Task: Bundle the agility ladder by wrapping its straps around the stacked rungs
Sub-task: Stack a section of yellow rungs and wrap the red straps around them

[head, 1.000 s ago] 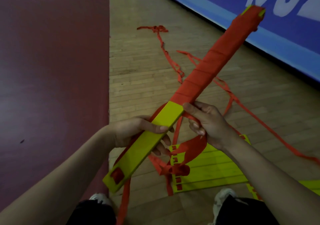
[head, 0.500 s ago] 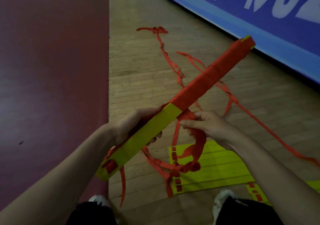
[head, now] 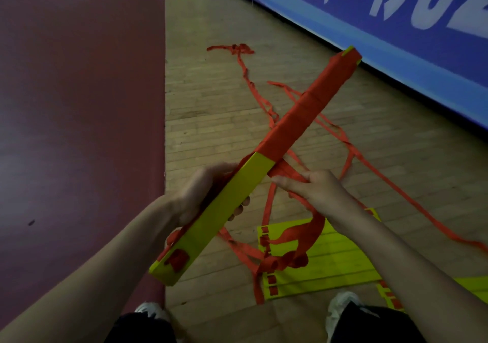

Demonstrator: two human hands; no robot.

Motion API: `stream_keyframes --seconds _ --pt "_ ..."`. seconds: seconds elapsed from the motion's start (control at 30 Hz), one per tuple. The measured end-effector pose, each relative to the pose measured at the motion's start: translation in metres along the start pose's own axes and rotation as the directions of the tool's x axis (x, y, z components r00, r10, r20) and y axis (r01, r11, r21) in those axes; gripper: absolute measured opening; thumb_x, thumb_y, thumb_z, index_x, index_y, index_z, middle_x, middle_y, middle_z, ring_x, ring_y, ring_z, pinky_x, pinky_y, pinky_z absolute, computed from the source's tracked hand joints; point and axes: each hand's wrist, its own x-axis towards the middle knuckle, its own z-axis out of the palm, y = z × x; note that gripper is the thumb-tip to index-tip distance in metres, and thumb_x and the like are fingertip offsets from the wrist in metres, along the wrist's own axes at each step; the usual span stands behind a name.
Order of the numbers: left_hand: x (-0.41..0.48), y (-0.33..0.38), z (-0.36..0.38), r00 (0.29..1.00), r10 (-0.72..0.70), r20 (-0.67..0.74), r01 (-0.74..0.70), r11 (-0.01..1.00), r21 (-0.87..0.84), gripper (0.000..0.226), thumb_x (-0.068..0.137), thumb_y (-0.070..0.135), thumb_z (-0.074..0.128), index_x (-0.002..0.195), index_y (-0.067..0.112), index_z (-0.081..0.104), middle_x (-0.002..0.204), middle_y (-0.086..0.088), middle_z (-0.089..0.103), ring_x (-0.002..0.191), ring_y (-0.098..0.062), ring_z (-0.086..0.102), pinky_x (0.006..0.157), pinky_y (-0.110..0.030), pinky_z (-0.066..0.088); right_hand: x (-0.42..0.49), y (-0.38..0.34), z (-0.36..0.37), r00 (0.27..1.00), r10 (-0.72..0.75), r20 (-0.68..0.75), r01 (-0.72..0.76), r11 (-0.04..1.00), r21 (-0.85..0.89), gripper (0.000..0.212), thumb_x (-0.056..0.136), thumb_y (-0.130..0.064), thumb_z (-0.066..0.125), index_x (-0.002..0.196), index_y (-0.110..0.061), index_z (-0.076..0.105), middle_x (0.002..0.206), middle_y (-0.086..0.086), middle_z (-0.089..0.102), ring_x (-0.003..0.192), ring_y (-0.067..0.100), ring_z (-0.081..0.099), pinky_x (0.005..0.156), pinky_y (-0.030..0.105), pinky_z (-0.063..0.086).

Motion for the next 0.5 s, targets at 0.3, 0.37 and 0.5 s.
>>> stream_keyframes --seconds 0.3,0.37,0.5 --pt "0.003 -0.002 0.000 0.999 0.011 -0.048 -0.010 1.000 0.020 0.045 0.097 0.041 0.043 0.111 0.002 0.061 0.084 -0.011 0.066 0.070 -0.021 0.057 0.067 -0.033 0.047 0.002 0.003 0.000 0.996 -0.083 0.019 0.080 0.987 0.142 0.009 0.078 -0.021 0.077 0.074 -0.019 0.070 0.049 -0.013 0.059 0.045 -0.002 0.051 0.047 0.014 0.038" --pt "0.003 -0.001 0.002 0.997 0.020 -0.074 -0.017 0.999 0.048 0.047 0.097 0.042 0.044 0.114 0.001 0.061 0.085 -0.011 0.067 0.072 -0.022 0.058 0.069 -0.034 0.047 0.001 0.002 0.002 0.996 -0.090 0.000 0.089 0.985 0.150 0.013 0.078 -0.019 0.077 0.071 -0.020 0.067 0.046 -0.011 0.057 0.042 -0.002 0.051 0.044 0.014 0.039" --pt "0.004 -0.003 0.009 0.990 0.041 -0.132 -0.030 0.996 0.086 0.037 0.096 0.038 0.050 0.111 0.008 0.063 0.086 -0.010 0.067 0.070 -0.020 0.059 0.064 -0.031 0.050 -0.004 -0.005 0.006 0.990 -0.127 -0.052 0.134 0.978 0.161 0.018 0.079 -0.020 0.076 0.066 -0.019 0.064 0.043 -0.009 0.052 0.038 0.002 0.046 0.040 0.016 0.037"
